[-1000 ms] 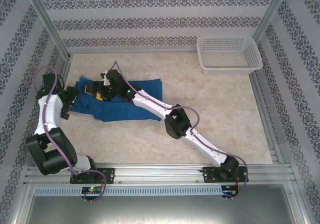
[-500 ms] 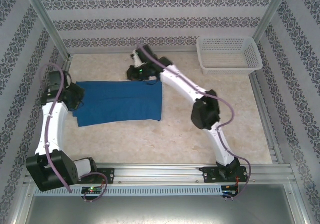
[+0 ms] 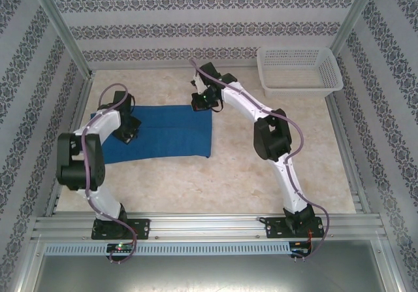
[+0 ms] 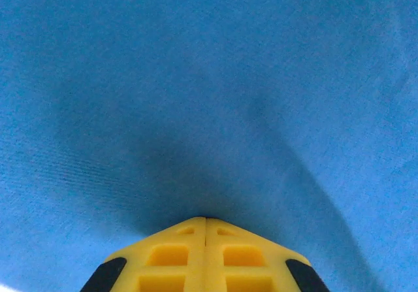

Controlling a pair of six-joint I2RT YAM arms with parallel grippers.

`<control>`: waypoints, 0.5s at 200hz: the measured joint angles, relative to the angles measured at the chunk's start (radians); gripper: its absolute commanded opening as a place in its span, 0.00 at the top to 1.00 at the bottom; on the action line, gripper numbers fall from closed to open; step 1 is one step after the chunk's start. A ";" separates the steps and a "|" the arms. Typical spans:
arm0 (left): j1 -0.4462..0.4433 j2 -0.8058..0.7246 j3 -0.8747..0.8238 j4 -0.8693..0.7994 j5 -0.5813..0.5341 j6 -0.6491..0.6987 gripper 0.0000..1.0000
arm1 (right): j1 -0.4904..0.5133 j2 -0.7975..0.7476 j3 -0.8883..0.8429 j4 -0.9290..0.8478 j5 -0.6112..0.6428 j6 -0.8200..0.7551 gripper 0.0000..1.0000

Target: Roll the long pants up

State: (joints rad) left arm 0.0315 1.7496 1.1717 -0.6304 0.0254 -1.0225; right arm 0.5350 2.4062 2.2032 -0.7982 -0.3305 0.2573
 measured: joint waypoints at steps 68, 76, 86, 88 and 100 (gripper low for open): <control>-0.018 0.288 0.309 -0.067 -0.067 0.018 1.00 | 0.049 0.035 -0.142 -0.001 0.021 -0.069 1.00; -0.022 0.319 0.348 -0.079 -0.076 0.025 1.00 | 0.060 0.005 -0.180 0.013 0.035 -0.075 1.00; -0.026 0.351 0.393 -0.089 -0.077 0.034 1.00 | 0.081 -0.039 -0.254 0.024 0.054 -0.076 1.00; -0.027 0.355 0.401 -0.090 -0.077 0.035 1.00 | 0.087 -0.046 -0.268 0.027 0.056 -0.077 1.00; -0.037 0.380 0.439 -0.094 -0.076 0.048 1.00 | 0.123 -0.092 -0.351 0.051 0.065 -0.077 1.00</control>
State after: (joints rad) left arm -0.0055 2.1292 1.6104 -0.7242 -0.0509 -0.9741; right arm 0.6582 2.3142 1.8526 -0.7475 -0.2653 0.1799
